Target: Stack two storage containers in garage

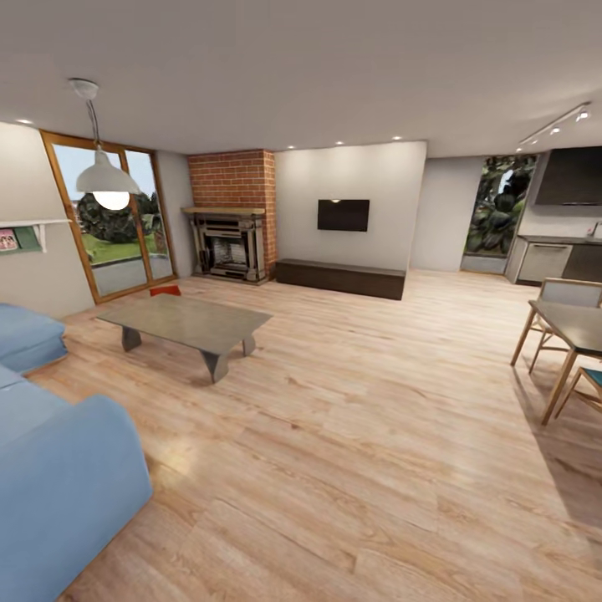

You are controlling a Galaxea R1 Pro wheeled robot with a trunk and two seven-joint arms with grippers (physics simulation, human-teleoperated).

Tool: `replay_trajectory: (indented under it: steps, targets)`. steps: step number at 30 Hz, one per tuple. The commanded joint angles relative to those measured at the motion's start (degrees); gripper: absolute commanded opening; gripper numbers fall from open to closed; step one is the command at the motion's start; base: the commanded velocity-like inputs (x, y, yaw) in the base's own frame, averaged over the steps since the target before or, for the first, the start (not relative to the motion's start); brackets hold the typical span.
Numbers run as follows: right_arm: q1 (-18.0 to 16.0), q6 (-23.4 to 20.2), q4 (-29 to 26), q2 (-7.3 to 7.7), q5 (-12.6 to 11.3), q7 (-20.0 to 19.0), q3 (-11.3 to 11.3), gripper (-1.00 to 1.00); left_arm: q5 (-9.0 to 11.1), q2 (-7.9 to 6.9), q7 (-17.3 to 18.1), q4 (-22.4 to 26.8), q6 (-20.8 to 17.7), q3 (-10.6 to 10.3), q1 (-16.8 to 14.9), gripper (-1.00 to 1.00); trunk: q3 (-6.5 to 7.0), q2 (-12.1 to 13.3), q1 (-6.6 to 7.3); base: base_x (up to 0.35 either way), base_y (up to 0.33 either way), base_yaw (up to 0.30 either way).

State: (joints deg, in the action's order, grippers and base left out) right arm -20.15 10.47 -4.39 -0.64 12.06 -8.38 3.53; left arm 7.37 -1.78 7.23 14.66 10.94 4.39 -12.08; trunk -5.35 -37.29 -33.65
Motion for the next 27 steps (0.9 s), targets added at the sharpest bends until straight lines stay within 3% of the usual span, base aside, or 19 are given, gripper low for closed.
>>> replay_trajectory:
  steps: [1,27]
  targets:
    - [-0.05,0.17,0.05,-0.01,0.42,-0.15,0.41,1.00,0.41,0.02,0.59,-0.05,0.04,0.44,-0.05,1.00,-0.10,-0.08,-0.05,0.323,-0.079,0.000]
    - [-0.03,0.17,0.06,0.01,0.42,-0.15,0.42,1.00,0.39,0.02,0.59,-0.05,0.04,0.44,-0.05,1.00,-0.10,-0.08,-0.05,0.323,-0.118,0.000]
